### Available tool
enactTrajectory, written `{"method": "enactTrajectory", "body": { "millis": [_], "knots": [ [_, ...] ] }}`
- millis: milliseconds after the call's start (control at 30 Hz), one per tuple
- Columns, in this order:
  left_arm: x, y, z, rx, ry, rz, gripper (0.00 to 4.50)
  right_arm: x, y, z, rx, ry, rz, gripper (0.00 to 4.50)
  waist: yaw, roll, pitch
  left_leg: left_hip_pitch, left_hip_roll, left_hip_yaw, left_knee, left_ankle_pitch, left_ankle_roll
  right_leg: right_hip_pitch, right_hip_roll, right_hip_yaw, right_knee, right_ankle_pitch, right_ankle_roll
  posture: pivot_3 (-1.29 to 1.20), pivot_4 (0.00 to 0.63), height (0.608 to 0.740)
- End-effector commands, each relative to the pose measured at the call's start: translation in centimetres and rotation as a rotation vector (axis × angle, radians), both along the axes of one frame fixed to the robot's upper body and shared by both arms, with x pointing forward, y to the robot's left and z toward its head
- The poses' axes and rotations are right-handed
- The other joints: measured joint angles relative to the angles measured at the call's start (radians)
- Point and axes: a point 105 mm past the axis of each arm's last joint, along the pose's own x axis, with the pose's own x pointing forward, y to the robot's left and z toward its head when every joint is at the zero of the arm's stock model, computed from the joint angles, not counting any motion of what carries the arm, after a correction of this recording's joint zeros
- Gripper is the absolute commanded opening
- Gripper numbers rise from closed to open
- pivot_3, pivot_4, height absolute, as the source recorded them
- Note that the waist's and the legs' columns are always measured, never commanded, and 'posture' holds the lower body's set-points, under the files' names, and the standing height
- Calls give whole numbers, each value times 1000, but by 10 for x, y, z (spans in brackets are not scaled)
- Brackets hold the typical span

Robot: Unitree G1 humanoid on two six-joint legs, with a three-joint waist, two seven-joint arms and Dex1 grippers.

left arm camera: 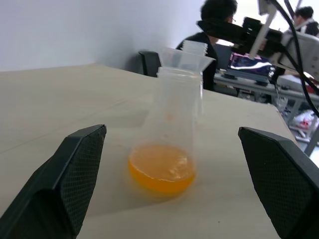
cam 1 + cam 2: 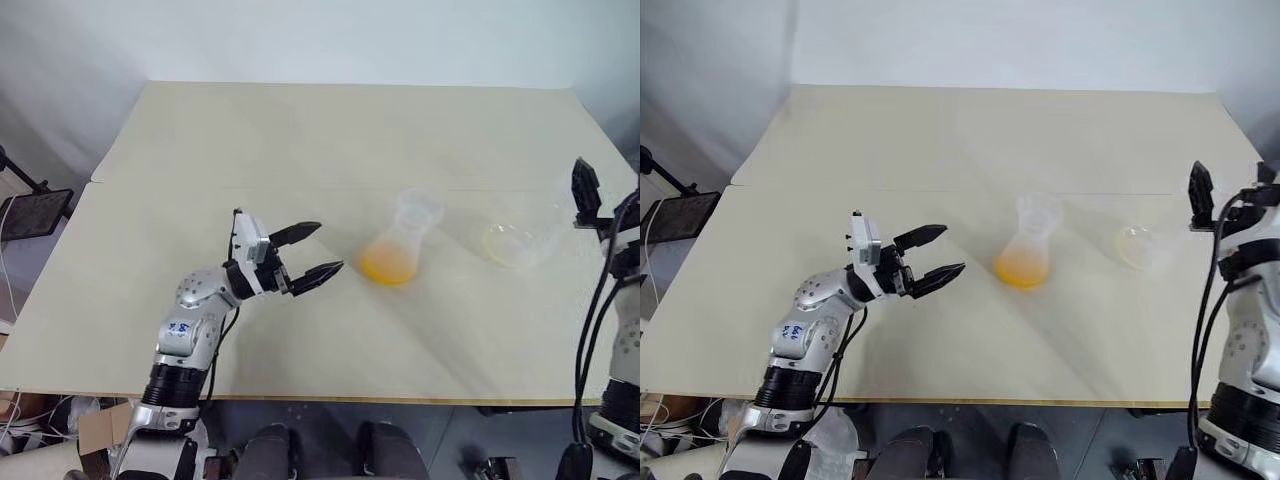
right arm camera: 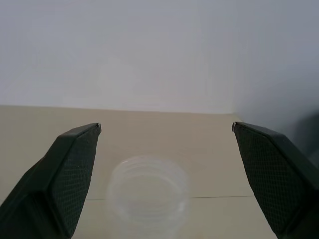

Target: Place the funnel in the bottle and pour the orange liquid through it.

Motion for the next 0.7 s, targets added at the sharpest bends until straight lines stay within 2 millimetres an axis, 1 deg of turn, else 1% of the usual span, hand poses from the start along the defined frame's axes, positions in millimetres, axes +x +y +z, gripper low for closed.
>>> {"method": "enactTrajectory", "body": {
  "millis": [33, 100, 200, 267, 333, 367, 400, 467, 500, 567, 600, 633, 700],
  "knots": [
    [3, 14, 5, 23, -42, 19, 4500, -32, 14, 41, -151, -158, 76, 4434, 0, 0, 0, 0, 0, 0, 0, 0, 0, 0, 0, 0, 0, 0, 0, 0, 150, 740],
    [2, 20, 4, 63, -65, 17, 4500, -39, 28, 42, -178, -147, 176, 4434, 0, 0, 0, 0, 0, 0, -1, 0, 0, 0, 0, 0, -1, 0, 0, 0, 150, 740],
    [-3, 26, 4, 123, -83, -15, 4500, -45, 50, 41, -263, -74, 321, 4434, -1, 0, 0, 0, 0, 0, -1, 0, 0, 0, 0, 0, -1, 0, 0, 0, 150, 740],
    [-7, 32, 5, 157, -93, -30, 4500, -50, 68, 35, -321, -5, 435, 4434, 0, 0, 0, 0, 0, 0, -1, 0, 0, 0, 0, 0, -1, 0, 0, 0, 150, 740],
    [-9, 41, 1, 199, -59, -34, 4500, -58, 86, 17, -368, 92, 565, 4434, 0, 0, 0, 0, 1, 0, -1, 0, 0, 0, 0, 0, -1, 0, 0, 0, 150, 740],
    [-12, 45, -1, 215, -46, -45, 4500, -62, 91, 4, -384, 148, 616, 4434, 1, 0, 0, 0, 1, -1, -1, 0, 0, 0, 0, 0, -1, 0, 0, 0, 150, 740],
    [-13, 48, -2, 225, -37, -54, 4500, -66, 94, -4, -392, 184, 644, 4434, 3, -1, 0, 0, 1, -1, -1, 0, 0, 1, 0, -1, -2, 0, 0, 0, 150, 740],
    [-17, 58, -7, 269, -43, -58, 4500, -82, 105, -33, -419, 248, 766, 4434, 9, -1, 1, 0, 0, -1, -1, 0, 1, 2, 0, -1, -2, 0, 0, 0, 150, 740],
    [-18, 62, -8, 282, -51, -49, 4500, -90, 111, -44, -437, 258, 831, 4434, 14, -1, 1, 0, 0, -1, -1, -1, 1, 2, 0, -1, -3, 0, 0, 0, 150, 740],
    [-18, 68, -8, 309, -69, -30, 4500, -100, 117, -62, -489, 287, 904, 4434, 19, -1, 1, 0, 0, -1, -1, -1, 1, 2, 0, 0, -3, 0, 0, 0, 150, 740],
    [-18, 69, -9, 315, -71, -17, 4500, -104, 120, -67, -534, 277, 942, 4434, 19, -1, 1, 0, 0, 0, -1, -1, 1, 2, 0, 0, -4, 0, 0, 0, 150, 740],
    [-16, 71, -10, 330, -74, 4, 4500, -105, 119, -75, -582, 293, 952, 4434, 20, -1, 1, 0, 0, 1, -1, -1, 1, 2, 0, 1, -5, 0, 0, 0, 150, 740],
    [-18, 73, -9, 346, -103, 34, 4500, -107, 115, -85, -599, 337, 991, 4434, 20, -1, 1, 1, 0, 1, -1, -1, 1, 4, 0, 0, -8, 0, 0, 0, 150, 740]
  ]
}}
